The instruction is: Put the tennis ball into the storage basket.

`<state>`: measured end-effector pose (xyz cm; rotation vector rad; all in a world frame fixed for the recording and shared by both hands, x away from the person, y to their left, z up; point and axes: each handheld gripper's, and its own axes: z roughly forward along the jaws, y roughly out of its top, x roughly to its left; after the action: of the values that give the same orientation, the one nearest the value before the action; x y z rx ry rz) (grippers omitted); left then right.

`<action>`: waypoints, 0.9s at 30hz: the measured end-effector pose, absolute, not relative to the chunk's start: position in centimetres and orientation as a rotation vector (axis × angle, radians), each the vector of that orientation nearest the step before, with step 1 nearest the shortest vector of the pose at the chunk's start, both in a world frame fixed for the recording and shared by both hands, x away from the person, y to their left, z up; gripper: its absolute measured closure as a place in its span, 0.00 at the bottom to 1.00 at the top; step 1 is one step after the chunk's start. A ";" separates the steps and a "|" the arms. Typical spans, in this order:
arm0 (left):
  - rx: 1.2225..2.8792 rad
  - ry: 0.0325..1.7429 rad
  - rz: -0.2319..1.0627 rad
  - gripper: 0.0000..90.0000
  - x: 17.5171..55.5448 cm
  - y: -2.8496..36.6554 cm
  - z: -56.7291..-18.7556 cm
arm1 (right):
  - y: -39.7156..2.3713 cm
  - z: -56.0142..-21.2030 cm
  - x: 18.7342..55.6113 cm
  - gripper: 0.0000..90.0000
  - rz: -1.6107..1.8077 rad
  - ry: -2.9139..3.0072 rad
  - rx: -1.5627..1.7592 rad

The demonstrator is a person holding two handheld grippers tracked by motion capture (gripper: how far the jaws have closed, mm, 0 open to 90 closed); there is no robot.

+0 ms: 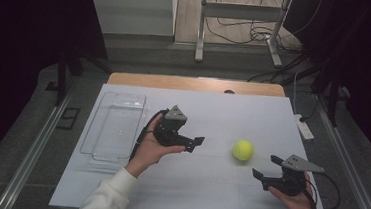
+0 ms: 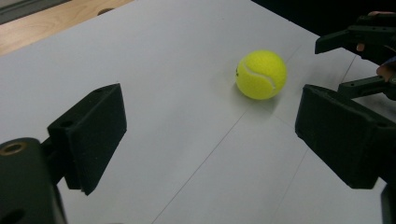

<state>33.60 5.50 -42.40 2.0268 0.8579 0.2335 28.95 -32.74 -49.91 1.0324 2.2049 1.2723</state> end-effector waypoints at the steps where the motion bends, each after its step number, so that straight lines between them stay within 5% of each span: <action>1: 2.032 0.854 0.232 0.12 33.7 5.2 -42.4 | -32.7 -49.9 28.9 0.13 1.272 2.205 1.032; 27: 2.037 0.821 0.212 0.12 35.0 3.0 -42.1 | -32.7 -49.9 29.0 0.13 1.267 2.209 1.029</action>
<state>34.99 3.00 -42.07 2.0366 0.8210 0.2123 28.95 -32.74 -49.95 1.0291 2.2093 1.2675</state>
